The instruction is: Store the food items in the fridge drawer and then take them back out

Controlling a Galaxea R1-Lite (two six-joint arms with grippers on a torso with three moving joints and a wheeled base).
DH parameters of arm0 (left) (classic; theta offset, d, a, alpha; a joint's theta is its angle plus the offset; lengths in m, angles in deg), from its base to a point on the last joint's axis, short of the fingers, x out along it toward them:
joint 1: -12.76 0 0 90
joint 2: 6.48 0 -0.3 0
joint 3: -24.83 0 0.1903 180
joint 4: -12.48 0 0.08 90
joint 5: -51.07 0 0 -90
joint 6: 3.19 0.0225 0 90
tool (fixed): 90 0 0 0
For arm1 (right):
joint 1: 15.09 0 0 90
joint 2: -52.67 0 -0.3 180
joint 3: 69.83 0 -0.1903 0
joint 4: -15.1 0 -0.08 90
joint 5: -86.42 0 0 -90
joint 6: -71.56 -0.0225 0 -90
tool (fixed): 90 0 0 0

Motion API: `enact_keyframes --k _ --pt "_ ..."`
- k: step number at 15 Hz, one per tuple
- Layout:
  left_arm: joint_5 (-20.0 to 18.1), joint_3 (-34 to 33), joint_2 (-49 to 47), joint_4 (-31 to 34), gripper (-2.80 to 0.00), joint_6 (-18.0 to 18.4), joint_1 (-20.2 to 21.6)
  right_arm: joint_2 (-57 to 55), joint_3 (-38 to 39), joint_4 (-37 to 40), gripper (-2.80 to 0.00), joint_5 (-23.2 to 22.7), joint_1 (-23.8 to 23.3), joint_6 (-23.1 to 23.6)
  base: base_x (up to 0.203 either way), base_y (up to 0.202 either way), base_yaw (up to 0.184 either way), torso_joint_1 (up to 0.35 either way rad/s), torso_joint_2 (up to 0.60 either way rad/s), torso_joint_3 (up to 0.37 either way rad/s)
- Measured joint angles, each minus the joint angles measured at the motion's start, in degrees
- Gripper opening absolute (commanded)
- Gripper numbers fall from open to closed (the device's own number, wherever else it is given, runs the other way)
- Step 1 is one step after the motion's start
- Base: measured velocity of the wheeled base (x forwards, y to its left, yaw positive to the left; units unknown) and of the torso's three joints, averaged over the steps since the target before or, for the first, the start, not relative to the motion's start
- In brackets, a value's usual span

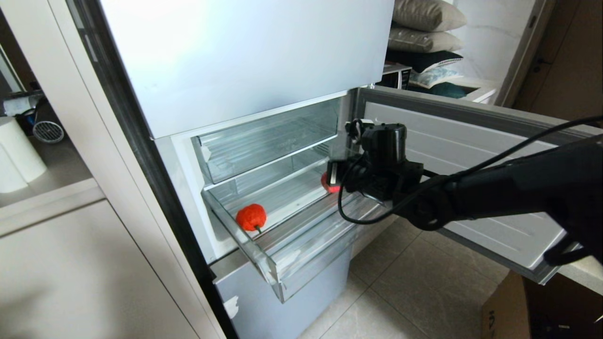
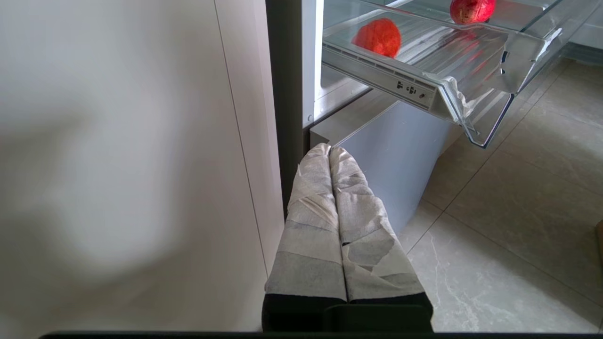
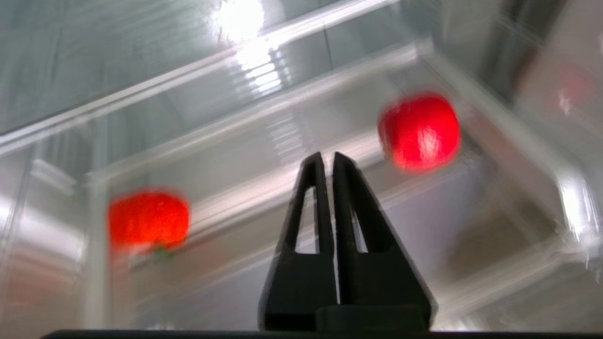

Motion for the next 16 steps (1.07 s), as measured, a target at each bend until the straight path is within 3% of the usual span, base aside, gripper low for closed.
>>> enact_keyframes --k 4,7,10,16 --pt "0.00 0.00 0.00 -0.01 -2.80 0.02 0.00 16.21 15.92 8.64 -2.80 1.36 1.97 -5.54 0.000 0.000 0.000 0.000 0.00 0.000" --pt "0.00 0.00 0.00 -0.01 -2.80 0.01 0.00 25.16 21.55 21.70 -2.80 1.49 2.38 -10.06 0.000 0.000 0.000 0.000 0.00 0.000" --pt "0.00 0.00 0.00 0.00 -2.80 0.01 0.00 28.02 24.43 32.23 -2.80 1.39 2.48 -10.87 0.000 0.000 0.000 0.000 0.00 0.000" --pt "0.00 0.00 0.00 -0.01 -2.80 0.00 0.00 19.10 24.51 29.58 -2.80 1.49 2.21 -11.21 0.000 0.000 0.000 0.000 0.00 0.000"
